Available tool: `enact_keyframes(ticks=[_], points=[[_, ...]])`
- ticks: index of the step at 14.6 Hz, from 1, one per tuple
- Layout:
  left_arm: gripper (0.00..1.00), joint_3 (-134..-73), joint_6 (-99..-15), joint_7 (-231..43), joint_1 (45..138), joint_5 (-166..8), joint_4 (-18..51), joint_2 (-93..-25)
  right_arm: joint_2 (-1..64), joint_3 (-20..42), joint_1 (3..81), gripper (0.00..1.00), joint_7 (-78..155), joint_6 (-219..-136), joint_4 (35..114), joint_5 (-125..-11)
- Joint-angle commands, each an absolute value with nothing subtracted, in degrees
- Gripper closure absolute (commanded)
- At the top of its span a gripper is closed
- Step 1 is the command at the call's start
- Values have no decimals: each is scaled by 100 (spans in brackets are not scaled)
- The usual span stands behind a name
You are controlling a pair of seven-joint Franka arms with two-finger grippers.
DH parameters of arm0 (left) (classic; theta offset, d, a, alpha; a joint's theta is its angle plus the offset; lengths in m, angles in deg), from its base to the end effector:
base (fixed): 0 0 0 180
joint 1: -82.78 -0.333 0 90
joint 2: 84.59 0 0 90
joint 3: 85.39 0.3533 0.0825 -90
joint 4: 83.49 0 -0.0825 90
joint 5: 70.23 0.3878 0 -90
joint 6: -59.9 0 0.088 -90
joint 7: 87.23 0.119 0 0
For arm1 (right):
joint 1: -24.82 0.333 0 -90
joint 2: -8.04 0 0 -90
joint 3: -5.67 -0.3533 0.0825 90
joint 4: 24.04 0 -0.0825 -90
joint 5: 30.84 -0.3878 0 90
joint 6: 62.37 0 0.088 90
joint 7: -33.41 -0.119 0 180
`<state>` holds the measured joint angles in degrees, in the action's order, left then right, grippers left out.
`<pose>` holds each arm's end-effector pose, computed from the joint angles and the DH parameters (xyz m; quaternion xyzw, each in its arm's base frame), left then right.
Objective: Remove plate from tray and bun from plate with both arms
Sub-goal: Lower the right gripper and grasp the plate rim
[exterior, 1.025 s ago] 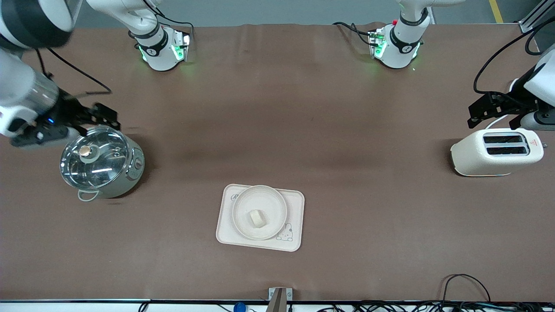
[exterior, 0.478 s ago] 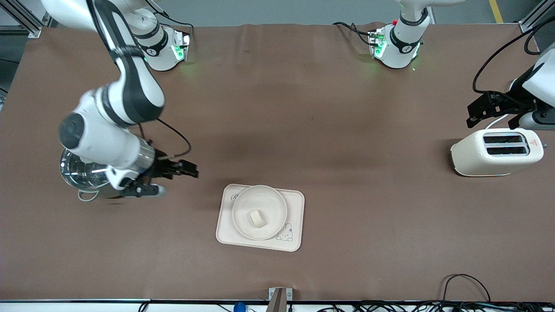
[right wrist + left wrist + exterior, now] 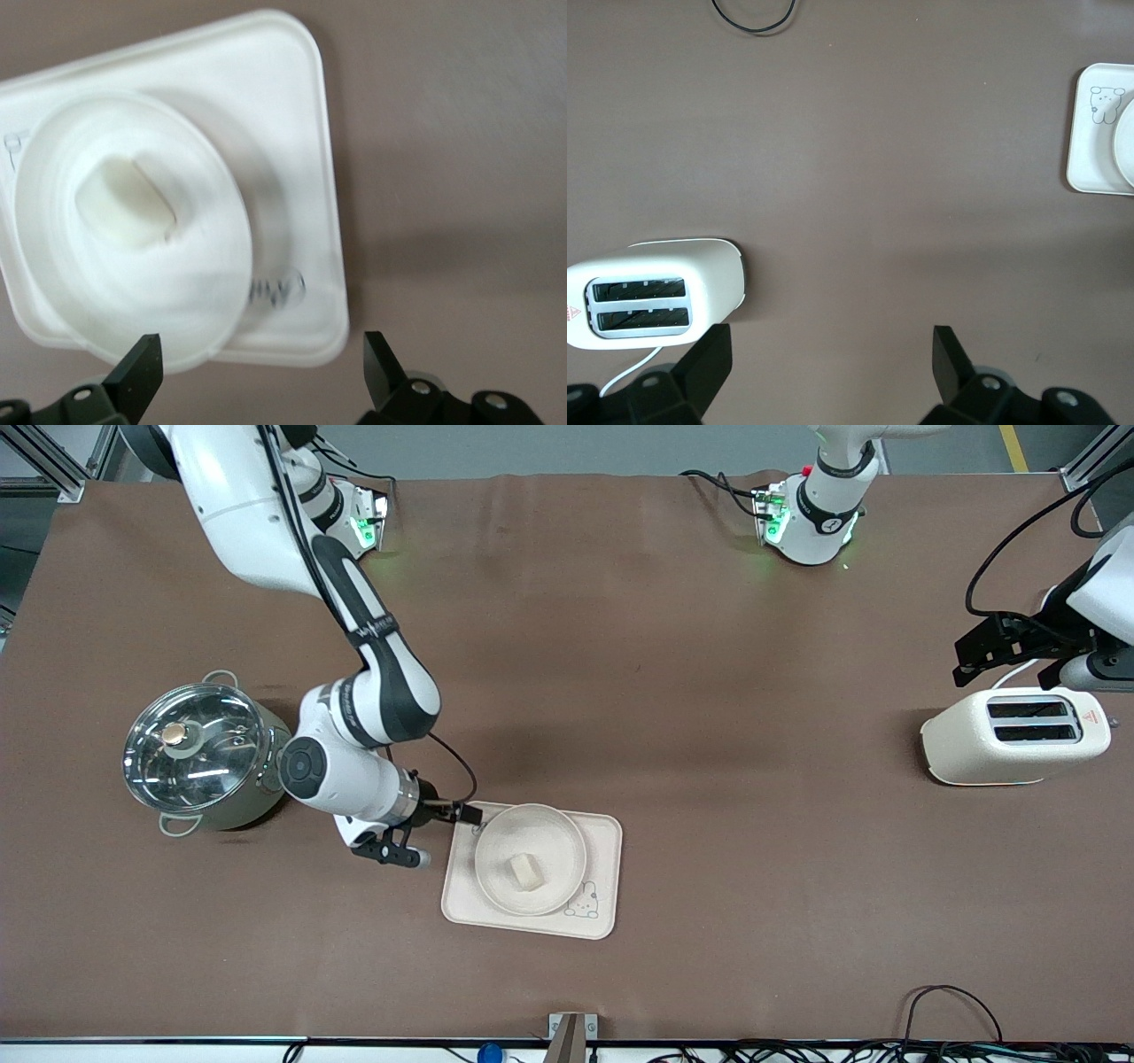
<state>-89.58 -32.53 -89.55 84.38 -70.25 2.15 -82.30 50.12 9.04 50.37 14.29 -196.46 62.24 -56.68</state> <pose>0.5753 -0.0574 0.6675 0.9988 -0.0302 0.0391 0.0044 0.6911 0.3023 0.2565 -0.9810 0.1127 0.0051 0.1578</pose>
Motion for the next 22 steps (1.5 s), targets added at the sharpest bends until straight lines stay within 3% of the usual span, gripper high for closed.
enact_keyframes(ticks=[1,4,8,11,15,19,22], points=[[0,-8970,-3124,-8978,8445,-6970,124,-8213,5574,971,5224,1,1355,-20017,5605,-5756],[0,-8970,-3124,-8978,8445,-6970,124,-8213,5909,989,5224,8,1355,-20018,5226,-5712],[0,-8970,-3124,-8969,8445,-6970,124,-8213,6059,980,5189,34,1722,-20044,5111,-5378],[0,-8970,-3124,-8969,8445,-6970,124,-8213,6208,980,5171,48,1829,-20193,5032,-5370],[0,-8970,-3124,-8969,8445,-6970,124,-8213,6288,980,5206,99,2014,-20273,5014,-5369],[0,-8961,-3124,-8960,8427,-6970,133,-8213,6105,963,5118,100,2136,-20203,5023,-5439],[0,-8961,-3124,-8952,8427,-6970,133,-8213,5237,822,5127,100,2365,-19774,5618,-5457]])
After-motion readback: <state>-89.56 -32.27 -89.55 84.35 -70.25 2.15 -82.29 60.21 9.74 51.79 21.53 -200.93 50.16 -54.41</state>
